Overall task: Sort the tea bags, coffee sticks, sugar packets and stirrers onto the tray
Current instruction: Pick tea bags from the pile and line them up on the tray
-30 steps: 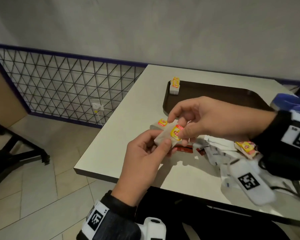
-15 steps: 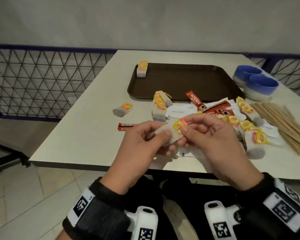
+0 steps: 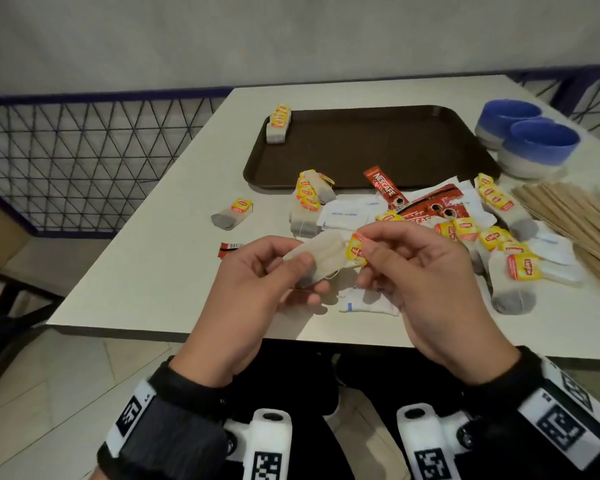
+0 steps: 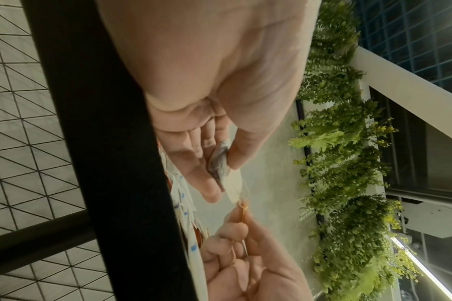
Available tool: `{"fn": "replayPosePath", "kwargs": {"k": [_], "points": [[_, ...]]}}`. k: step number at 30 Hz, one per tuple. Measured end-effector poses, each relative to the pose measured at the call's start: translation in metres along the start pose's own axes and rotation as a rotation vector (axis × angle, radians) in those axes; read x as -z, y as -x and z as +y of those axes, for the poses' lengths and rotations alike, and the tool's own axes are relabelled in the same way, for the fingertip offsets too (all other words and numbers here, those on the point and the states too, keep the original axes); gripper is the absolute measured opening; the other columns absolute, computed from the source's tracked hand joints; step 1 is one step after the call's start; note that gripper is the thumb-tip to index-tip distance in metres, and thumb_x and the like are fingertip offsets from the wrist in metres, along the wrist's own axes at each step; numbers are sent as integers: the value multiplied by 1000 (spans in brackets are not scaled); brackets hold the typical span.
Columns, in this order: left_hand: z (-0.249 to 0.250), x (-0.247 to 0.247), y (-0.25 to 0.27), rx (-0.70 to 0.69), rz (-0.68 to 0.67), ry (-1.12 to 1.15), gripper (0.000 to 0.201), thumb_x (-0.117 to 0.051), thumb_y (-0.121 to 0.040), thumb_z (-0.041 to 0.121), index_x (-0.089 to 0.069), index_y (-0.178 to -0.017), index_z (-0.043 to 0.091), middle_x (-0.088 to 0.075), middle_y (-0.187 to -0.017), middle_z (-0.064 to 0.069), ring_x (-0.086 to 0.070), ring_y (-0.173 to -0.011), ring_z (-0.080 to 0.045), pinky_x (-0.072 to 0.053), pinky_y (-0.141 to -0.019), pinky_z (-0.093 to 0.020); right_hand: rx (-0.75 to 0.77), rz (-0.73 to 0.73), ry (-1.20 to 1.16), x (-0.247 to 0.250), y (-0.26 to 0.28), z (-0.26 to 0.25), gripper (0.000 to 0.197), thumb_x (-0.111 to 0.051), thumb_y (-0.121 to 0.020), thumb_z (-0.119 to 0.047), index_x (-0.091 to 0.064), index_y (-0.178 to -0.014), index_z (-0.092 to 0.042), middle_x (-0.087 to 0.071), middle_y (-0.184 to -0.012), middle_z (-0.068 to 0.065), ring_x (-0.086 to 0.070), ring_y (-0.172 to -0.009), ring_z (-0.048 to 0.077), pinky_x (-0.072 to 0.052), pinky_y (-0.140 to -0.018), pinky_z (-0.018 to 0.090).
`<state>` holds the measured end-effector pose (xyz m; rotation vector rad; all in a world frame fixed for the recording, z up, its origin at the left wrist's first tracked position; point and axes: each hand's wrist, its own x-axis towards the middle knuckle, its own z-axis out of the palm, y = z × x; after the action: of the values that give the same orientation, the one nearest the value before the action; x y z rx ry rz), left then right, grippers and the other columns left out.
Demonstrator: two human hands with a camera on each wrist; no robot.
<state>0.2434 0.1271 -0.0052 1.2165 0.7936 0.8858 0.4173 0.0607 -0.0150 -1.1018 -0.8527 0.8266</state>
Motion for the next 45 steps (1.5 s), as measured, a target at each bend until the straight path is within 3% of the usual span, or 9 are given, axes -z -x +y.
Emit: {"fn": "replayPosePath", "kwargs": {"k": [6,9,13,20,24,28,33,38,45], "points": [[-1,0,-2,-13,15,-2,12,-62,-95,6,-67,-100,-4,-70,-79,-29,-64,-64,-32,-59,-62,-36,3,-74,49,2,3,0,36,-64,-93,5,-83,-91,-26,-71,-75,1,-67,-60,24,-55,-66,40],[0,1,-3,-9,21,69,11,-63,-91,3,-65,-99,-3,-70,-82,-24,-66,-67,-32,-57,-56,-30,-7,-117,37,3,5,1,38,-64,-92,7,-82,-100,-25,-67,-81,-1,-69,-63,27,-57,-68,38],[-1,4,-2,-24,-23,53,35,-71,-74,11,-68,-106,-2,-72,-92,-15,-69,-76,-24,-59,-64,-32,10,-180,46,1,6,3,45,-66,-88,14,-77,-109,-24,-64,-86,0,-69,-66,26,-57,-68,34],[-3,7,-2,-27,-15,54,27,-76,-80,16,-73,-100,-2,-74,-97,-21,-70,-89,-31,-56,-91,-48,68,-165,48,-1,8,0,20,-75,-79,-7,-81,-89,-24,-76,-83,9,-72,-68,22,-60,-69,29],[-3,7,-2,-57,42,134,20,-76,-74,21,-80,-90,9,-75,-95,-14,-67,-93,-25,-56,-86,-35,72,-176,34,-1,10,-1,11,-75,-74,-17,-77,-84,-19,-73,-74,15,-70,-64,25,-58,-64,31],[-5,4,0,-125,101,118,33,-79,-70,28,-80,-95,7,-77,-97,-12,-67,-91,-23,-53,-86,-39,85,-201,59,1,12,0,10,-74,-78,-14,-76,-88,-15,-71,-72,19,-69,-63,30,-58,-65,39],[-8,7,-1,-145,60,47,23,-76,-76,27,-81,-94,15,-76,-89,-7,-63,-79,-19,-52,-73,-31,101,-189,96,0,12,0,11,-74,-79,-12,-78,-89,-12,-71,-72,15,-67,-61,30,-60,-64,40],[-9,12,0,-175,-74,-75,16,-70,-93,15,-79,-105,10,-68,-99,-29,-55,-77,-23,-47,-69,-30,129,-204,131,-2,12,0,14,-73,-81,-6,-80,-93,-6,-72,-79,12,-64,-58,25,-58,-60,34],[-8,9,-1,-180,-61,-58,23,-67,-90,23,-78,-101,6,-66,-95,-33,-57,-77,-26,-49,-74,-35,122,-257,207,-6,15,-3,16,-74,-84,4,-80,-91,-8,-73,-81,12,-68,-59,24,-55,-58,24]]}}
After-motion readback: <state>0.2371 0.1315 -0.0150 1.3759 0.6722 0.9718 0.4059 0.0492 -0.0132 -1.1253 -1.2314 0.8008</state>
